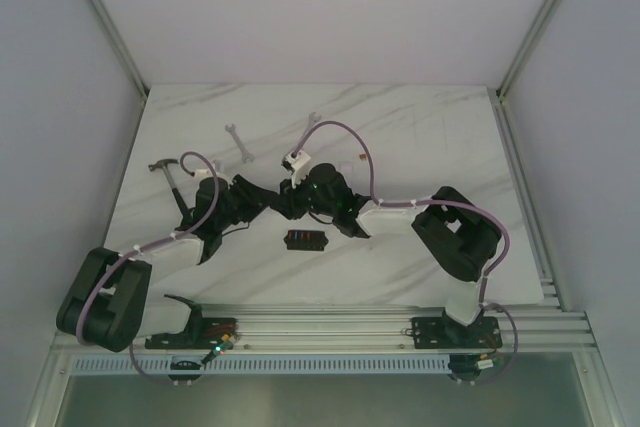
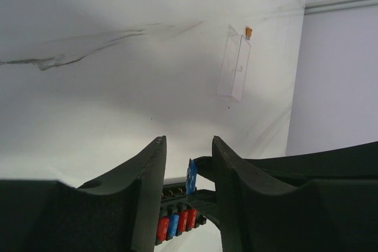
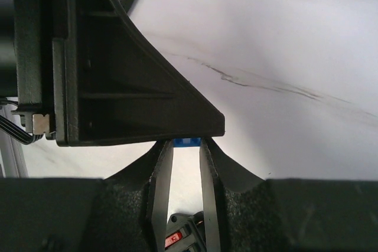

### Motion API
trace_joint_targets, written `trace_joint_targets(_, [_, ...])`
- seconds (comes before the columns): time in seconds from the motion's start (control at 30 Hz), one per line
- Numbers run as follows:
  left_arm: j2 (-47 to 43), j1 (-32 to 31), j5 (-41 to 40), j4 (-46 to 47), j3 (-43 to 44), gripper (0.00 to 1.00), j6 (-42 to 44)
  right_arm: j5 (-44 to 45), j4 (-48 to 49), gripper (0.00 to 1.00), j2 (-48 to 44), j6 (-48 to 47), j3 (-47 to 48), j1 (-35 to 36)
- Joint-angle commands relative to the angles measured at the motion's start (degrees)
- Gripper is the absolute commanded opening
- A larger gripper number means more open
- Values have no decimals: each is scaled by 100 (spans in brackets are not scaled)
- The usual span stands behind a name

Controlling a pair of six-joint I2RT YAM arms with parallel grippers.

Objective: Snap on the fuse box
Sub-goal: Pick up the fuse from the center of the board.

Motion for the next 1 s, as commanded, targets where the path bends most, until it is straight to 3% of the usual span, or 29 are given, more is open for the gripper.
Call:
trace_joint_targets(0.0, [12, -87, -163, 198, -35, 45, -114, -78, 395, 14, -201, 163, -108, 1])
trace_joint_targets(0.27, [-41, -148, -249, 194, -18, 34, -180, -168, 464, 14, -201, 232, -114, -3])
trace_joint_targets(0.73, [-187, -192, -283, 138, -13, 0, -277, -162, 538, 15, -296, 239, -174, -3])
trace_joint_targets(0.97, [-414, -200, -311, 170, -40, 0, -471, 8, 674, 31, -744, 482, -470, -12])
